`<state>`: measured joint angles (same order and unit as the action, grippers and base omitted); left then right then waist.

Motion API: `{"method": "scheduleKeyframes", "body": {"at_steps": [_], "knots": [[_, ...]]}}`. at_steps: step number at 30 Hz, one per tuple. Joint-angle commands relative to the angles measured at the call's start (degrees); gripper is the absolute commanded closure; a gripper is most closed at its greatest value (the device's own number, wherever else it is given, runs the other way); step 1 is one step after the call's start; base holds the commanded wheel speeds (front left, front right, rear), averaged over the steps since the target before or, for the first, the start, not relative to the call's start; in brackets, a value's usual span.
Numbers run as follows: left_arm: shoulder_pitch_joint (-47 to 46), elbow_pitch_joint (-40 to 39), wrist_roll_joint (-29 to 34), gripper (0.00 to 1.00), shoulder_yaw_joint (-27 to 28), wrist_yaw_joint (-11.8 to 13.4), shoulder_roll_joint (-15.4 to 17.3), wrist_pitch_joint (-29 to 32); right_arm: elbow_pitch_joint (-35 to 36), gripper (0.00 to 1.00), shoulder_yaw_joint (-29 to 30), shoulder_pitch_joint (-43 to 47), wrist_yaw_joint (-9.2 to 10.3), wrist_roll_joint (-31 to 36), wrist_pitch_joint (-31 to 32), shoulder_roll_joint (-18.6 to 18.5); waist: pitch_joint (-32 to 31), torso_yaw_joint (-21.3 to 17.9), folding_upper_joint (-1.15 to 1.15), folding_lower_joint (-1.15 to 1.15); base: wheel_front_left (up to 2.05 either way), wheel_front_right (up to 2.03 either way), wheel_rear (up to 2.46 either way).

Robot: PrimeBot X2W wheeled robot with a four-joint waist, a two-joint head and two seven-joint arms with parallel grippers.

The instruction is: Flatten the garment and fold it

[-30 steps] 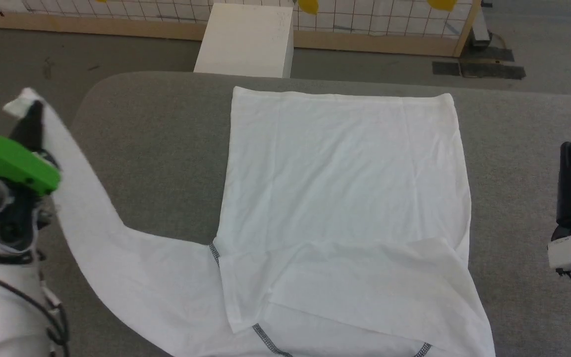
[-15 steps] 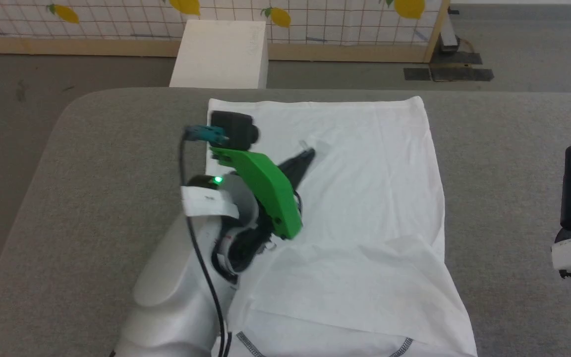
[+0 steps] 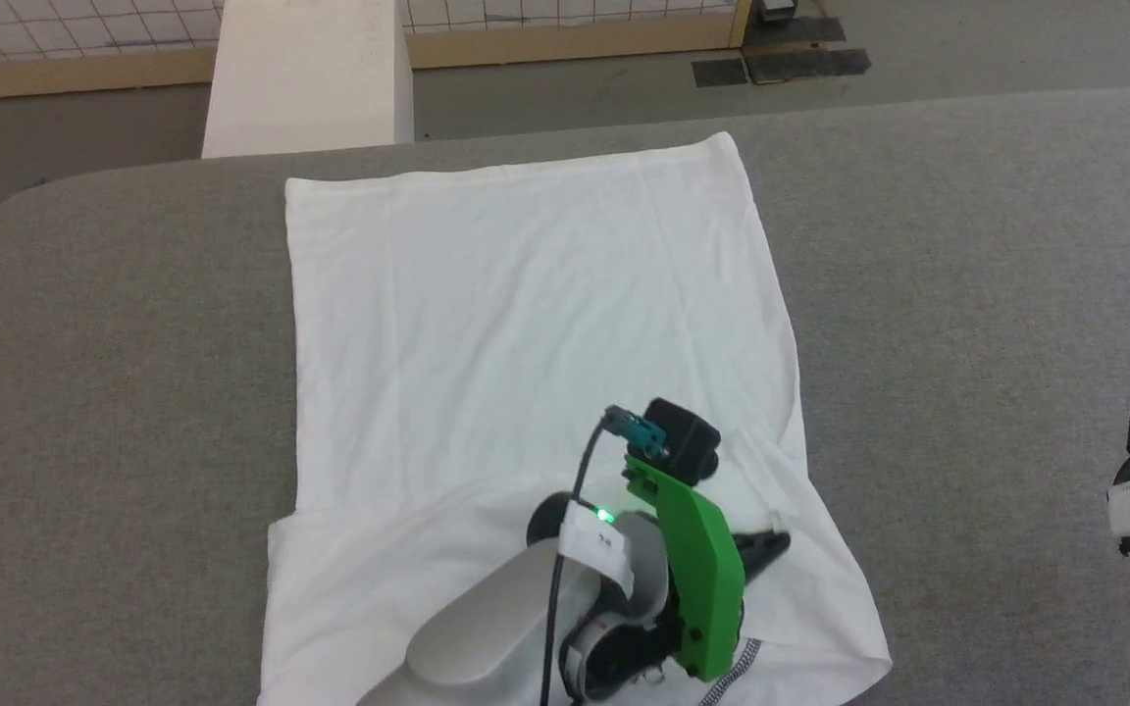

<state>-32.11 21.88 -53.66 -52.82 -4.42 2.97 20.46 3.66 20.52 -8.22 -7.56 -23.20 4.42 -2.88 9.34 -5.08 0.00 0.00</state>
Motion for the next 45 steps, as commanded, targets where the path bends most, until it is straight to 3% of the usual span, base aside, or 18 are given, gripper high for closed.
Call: {"method": "scheduleKeyframes", "body": {"at_steps": [1,2,3,8,12,17,23,29,32,37,45], "knots": [[0.69,0.87,-1.44,0.85,-1.87,-0.34,-0.09,0.95,-0.46,0.00,0.08,-0.74,0.08,-0.48,-0.70,0.01,0.91,-0.61,0.00,0.00,0.00,0.00,0.00],[0.90,1.51,-2.48,0.25,-3.14,-0.37,-0.09,2.33,-0.68,0.00,0.17,-0.80,0.08,-0.48,-0.89,0.01,0.91,-0.44,0.00,0.00,0.00,0.00,0.00],[0.92,2.06,-3.48,0.00,-4.38,-0.34,-0.09,3.74,-0.93,0.00,0.33,-0.88,0.08,-0.41,-1.05,0.01,0.86,-0.10,0.00,0.00,0.00,0.00,0.00],[-0.77,2.26,-7.70,0.00,-3.77,0.46,-0.09,3.45,-1.53,0.00,0.41,-1.40,0.08,-0.20,-1.28,0.01,0.18,1.60,0.00,0.00,0.00,0.00,0.00],[-4.13,1.11,-10.55,0.00,2.45,1.31,0.03,-2.20,-1.75,0.00,-0.20,-1.34,0.08,0.09,-0.89,0.01,-0.95,3.15,0.00,0.00,0.00,0.00,0.00],[-9.20,0.95,-3.21,0.00,10.10,4.30,6.26,-16.97,-2.12,0.00,-2.48,-1.09,0.08,0.46,0.50,0.01,-2.05,4.64,0.00,0.00,0.00,0.00,0.00],[-6.67,2.10,0.69,0.00,18.68,8.70,14.70,-31.57,-3.10,0.00,-4.12,-1.67,0.08,1.96,2.81,0.01,-2.21,5.99,0.00,0.00,0.00,0.00,0.00],[0.36,-1.70,6.07,0.00,24.94,12.90,20.94,-35.32,-5.09,0.00,-4.94,-4.06,0.08,2.41,5.81,0.01,-0.59,6.52,0.00,0.00,0.00,0.00,0.00],[4.00,-6.83,8.85,0.00,28.93,14.79,21.23,-35.42,-7.40,0.00,-4.38,-7.63,0.08,2.46,6.76,0.01,1.53,6.89,0.00,0.00,0.00,0.00,0.00],[9.38,-15.18,12.26,0.00,34.43,16.70,20.16,-35.44,-12.15,0.00,-5.26,-18.29,0.08,8.79,9.82,-0.86,7.07,8.02,0.00,0.00,0.00,0.00,0.00],[11.09,-24.49,16.13,0.00,39.47,16.62,17.46,-35.45,-21.78,0.00,-6.81,-39.91,0.08,15.18,20.93,-6.38,18.37,12.38,0.00,0.00,0.00,0.00,0.00]]}}
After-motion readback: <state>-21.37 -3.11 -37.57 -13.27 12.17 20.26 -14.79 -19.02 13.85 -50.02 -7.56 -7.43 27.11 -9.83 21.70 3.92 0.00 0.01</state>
